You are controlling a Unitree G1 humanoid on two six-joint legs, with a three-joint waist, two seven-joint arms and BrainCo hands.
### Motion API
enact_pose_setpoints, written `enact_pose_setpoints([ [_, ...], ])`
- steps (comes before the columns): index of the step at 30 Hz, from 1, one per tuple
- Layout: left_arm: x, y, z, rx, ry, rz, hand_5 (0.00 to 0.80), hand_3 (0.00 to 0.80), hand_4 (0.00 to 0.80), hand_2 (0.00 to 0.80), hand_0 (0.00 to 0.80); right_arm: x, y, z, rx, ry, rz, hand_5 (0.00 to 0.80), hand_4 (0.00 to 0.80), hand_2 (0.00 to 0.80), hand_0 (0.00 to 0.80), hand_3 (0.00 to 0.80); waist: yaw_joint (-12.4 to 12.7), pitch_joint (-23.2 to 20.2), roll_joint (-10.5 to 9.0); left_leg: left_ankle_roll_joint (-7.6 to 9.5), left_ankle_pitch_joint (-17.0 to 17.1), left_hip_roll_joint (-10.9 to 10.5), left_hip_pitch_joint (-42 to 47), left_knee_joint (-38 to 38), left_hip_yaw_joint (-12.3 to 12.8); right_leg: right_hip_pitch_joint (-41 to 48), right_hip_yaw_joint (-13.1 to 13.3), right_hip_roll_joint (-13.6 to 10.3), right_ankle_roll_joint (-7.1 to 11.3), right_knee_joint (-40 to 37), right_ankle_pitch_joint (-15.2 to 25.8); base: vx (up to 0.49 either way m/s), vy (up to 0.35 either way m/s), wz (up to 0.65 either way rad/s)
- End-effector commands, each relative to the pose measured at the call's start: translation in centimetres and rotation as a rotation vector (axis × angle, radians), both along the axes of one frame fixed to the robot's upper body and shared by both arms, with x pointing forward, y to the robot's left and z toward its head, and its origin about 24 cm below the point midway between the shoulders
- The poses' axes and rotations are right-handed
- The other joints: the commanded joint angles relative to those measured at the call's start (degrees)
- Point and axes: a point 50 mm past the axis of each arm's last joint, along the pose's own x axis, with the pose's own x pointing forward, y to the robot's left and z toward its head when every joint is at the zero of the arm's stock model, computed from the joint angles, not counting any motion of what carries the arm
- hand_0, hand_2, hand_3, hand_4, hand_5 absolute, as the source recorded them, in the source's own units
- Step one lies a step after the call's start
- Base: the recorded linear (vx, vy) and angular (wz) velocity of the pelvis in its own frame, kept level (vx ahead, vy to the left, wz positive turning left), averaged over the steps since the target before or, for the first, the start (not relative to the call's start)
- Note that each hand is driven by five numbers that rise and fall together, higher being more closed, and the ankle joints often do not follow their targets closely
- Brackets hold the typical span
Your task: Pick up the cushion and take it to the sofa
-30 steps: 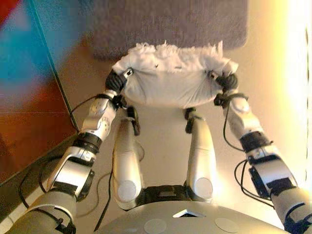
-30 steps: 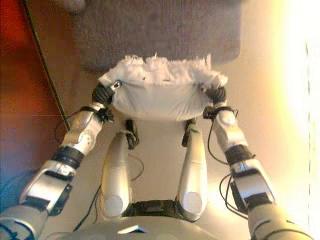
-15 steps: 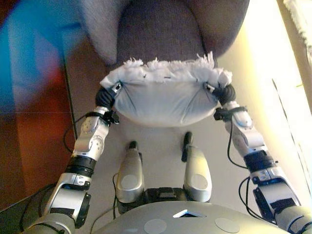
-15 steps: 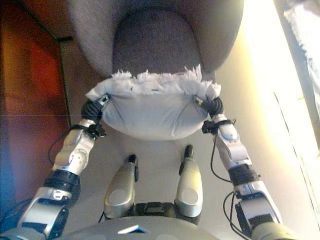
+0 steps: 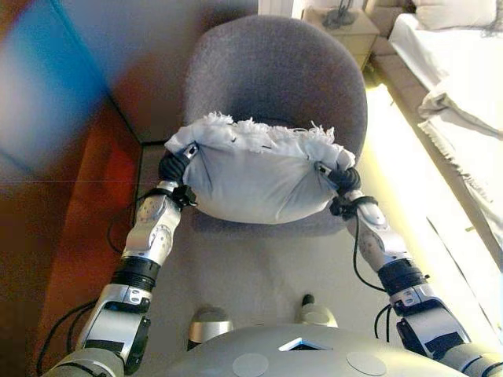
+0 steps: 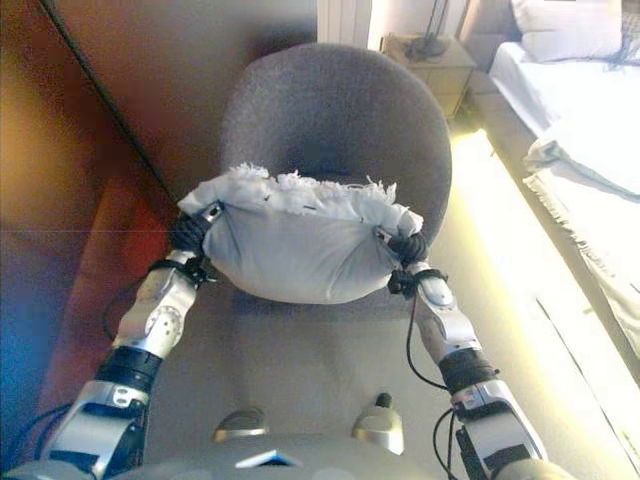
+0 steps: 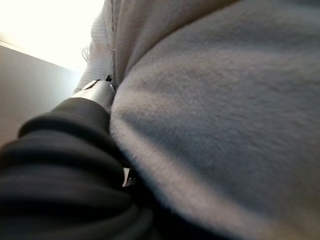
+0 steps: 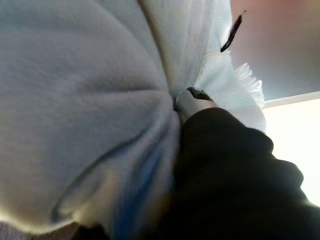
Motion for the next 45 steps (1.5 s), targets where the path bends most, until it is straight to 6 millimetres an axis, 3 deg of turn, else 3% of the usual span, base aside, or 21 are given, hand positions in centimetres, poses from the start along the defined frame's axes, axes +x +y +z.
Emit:
enact_pose_setpoints([
  [1,0.9,-2.9,2.3,-0.057,-0.136,-0.142,0.800,0.800,0.800,0.800,0.800,1.5,2.3,4.2,0.069,-0.204,0.067,0.800,0.800,0.800,0.800,0.800,-0.70,-3.09,1.71,6.84,-0.90,-4.60,-1.67,0.30,2.63,-0.69,1.21,-0.43,-0.18,5.72,-2.48,0.023,0.135,-0.01],
  [5,1.5,-3.5,2.1,-0.069,-0.111,-0.168,0.800,0.800,0.800,0.800,0.800,1.9,2.2,4.3,0.091,-0.211,0.039,0.800,0.800,0.800,0.800,0.800,-0.98,-2.59,1.50,8.70,-2.07,-6.78,-2.02,1.22,1.38,-3.92,3.53,-3.62,0.03,12.93,3.02,-0.009,0.164,0.07],
  [8,2.0,-4.1,2.3,-0.038,-0.122,-0.216,0.800,0.800,0.800,0.800,0.800,2.3,2.4,4.5,0.082,-0.217,0.022,0.800,0.800,0.800,0.800,0.800,-1.40,-1.21,2.39,10.53,-2.82,-8.52,-2.28,2.35,0.17,-9.50,6.93,-5.80,-0.21,25.34,9.22,-0.013,0.216,0.20],
  [11,1.9,-4.2,2.0,-0.038,-0.120,-0.239,0.800,0.800,0.800,0.800,0.800,2.2,2.3,3.9,0.079,-0.184,0.021,0.800,0.800,0.800,0.800,0.800,-2.12,0.37,3.52,10.80,-3.62,-9.22,-0.74,2.64,-0.94,-13.64,9.98,-4.48,-0.19,32.23,12.00,0.054,0.162,0.04],
  [14,1.4,-4.0,1.5,-0.049,-0.109,-0.243,0.800,0.800,0.800,0.800,0.800,1.8,1.9,3.0,0.066,-0.138,0.024,0.800,0.800,0.800,0.800,0.800,-3.20,0.69,2.94,10.59,-4.72,-9.84,1.11,2.80,-1.78,-14.40,11.25,-0.62,-0.08,28.39,10.87,0.161,0.029,0.08],
  [17,1.1,-4.2,1.3,-0.045,-0.103,-0.246,0.800,0.800,0.800,0.800,0.800,1.5,1.1,2.6,0.081,-0.114,0.018,0.800,0.800,0.800,0.800,0.800,-4.48,0.89,0.39,10.56,-7.36,-11.42,2.65,4.01,-2.82,-14.89,9.94,2.98,0.86,14.53,8.76,0.296,-0.101,0.08],
  [20,1.0,-4.4,1.3,-0.042,-0.103,-0.248,0.800,0.800,0.800,0.800,0.800,1.7,0.4,2.7,0.084,-0.110,0.020,0.800,0.800,0.800,0.800,0.800,-5.45,1.41,-0.74,10.64,-9.59,-12.09,3.86,4.75,-3.39,-15.54,6.46,6.57,1.46,3.55,7.13,0.298,-0.070,0.07],
  [23,1.0,-4.7,1.2,-0.036,-0.099,-0.264,0.800,0.800,0.800,0.800,0.800,1.9,-0.4,2.8,0.086,-0.107,0.016,0.800,0.800,0.800,0.800,0.800,-5.99,1.95,-1.71,11.67,-11.81,-13.05,5.77,4.97,-4.31,-18.84,3.98,8.65,1.40,0.88,8.83,0.356,-0.060,0.28],
  [26,0.5,-4.2,0.6,-0.044,-0.091,-0.252,0.800,0.800,0.800,0.800,0.800,1.8,-0.7,2.6,0.071,-0.113,0.050,0.800,0.800,0.800,0.800,0.800,-5.53,1.24,-2.20,12.58,-13.04,-13.32,5.79,6.78,-2.85,-16.91,2.13,7.83,0.02,3.99,6.59,0.381,-0.096,0.41],
  [29,-0.4,-4.0,0.0,-0.077,-0.074,-0.239,0.800,0.800,0.800,0.800,0.800,1.1,-0.2,2.4,0.058,-0.108,0.071,0.800,0.800,0.800,0.800,0.800,-6.41,-0.55,-1.22,10.70,-10.99,-11.14,7.20,8.58,-1.63,-15.87,2.64,8.31,-1.52,6.74,4.22,0.420,-0.129,-0.21],
  [30,-0.5,-3.9,-0.2,-0.079,-0.068,-0.236,0.800,0.800,0.800,0.800,0.800,0.9,0.2,2.3,0.059,-0.106,0.080,0.800,0.800,0.800,0.800,0.800,-6.65,-1.29,-0.77,9.72,-8.94,-10.03,7.77,9.13,-1.06,-15.38,2.27,8.59,-2.23,7.32,3.21,0.368,-0.167,-0.08],
  [32,-0.6,-3.9,-0.2,-0.082,-0.066,-0.230,0.800,0.800,0.800,0.800,0.800,0.8,0.5,2.4,0.051,-0.106,0.106,0.800,0.800,0.800,0.800,0.800,-7.02,-2.70,0.23,6.30,-1.45,-7.13,7.03,13.69,-0.09,-12.59,2.00,10.12,-4.47,6.78,0.76,0.346,-0.199,-0.04],
  [33,-0.5,-4.0,0.0,-0.089,-0.073,-0.231,0.800,0.800,0.800,0.800,0.800,0.9,0.5,2.5,0.043,-0.109,0.113,0.800,0.800,0.800,0.800,0.800,-6.96,-3.19,0.03,5.41,0.98,-6.69,6.05,16.01,0.06,-11.74,2.08,10.16,-5.15,6.38,0.18,0.304,-0.217,0.04],
  [36,-0.5,-4.0,0.4,-0.125,-0.091,-0.216,0.800,0.800,0.800,0.800,0.800,1.1,0.2,2.8,0.021,-0.118,0.125,0.800,0.800,0.800,0.800,0.800,-6.73,-3.49,-0.33,2.80,6.45,-4.02,0.69,30.82,1.06,-8.55,1.68,10.37,-7.71,6.80,-2.71,0.256,-0.207,-0.01],
  [39,-0.4,-4.3,0.6,-0.137,-0.098,-0.225,0.800,0.800,0.800,0.800,0.800,1.0,-0.1,2.7,0.029,-0.123,0.122,0.800,0.800,0.800,0.800,0.800,-6.16,-3.13,-1.45,2.52,7.41,-1.58,-6.65,40.24,2.28,-5.92,1.37,9.93,-9.47,7.16,-4.58,0.196,-0.146,-0.20],
  [42,-0.5,-4.3,0.5,-0.110,-0.105,-0.249,0.800,0.800,0.800,0.800,0.800,1.3,-0.1,2.9,0.022,-0.125,0.114,0.800,0.800,0.800,0.800,0.800,-5.16,-2.09,-1.35,3.82,5.83,1.96,-8.40,33.38,3.83,-3.58,1.51,10.32,-9.68,7.60,-6.37,0.177,0.006,-0.04],
  [45,-0.3,-3.9,0.7,-0.122,-0.108,-0.244,0.800,0.800,0.800,0.800,0.800,1.8,-0.2,3.3,0.016,-0.119,0.113,0.800,0.800,0.800,0.800,0.800,-4.57,-2.03,-0.79,4.29,6.42,1.76,-7.55,22.97,3.90,-2.80,2.70,10.45,-9.23,8.40,-7.70,0.168,0.134,0.01],
])
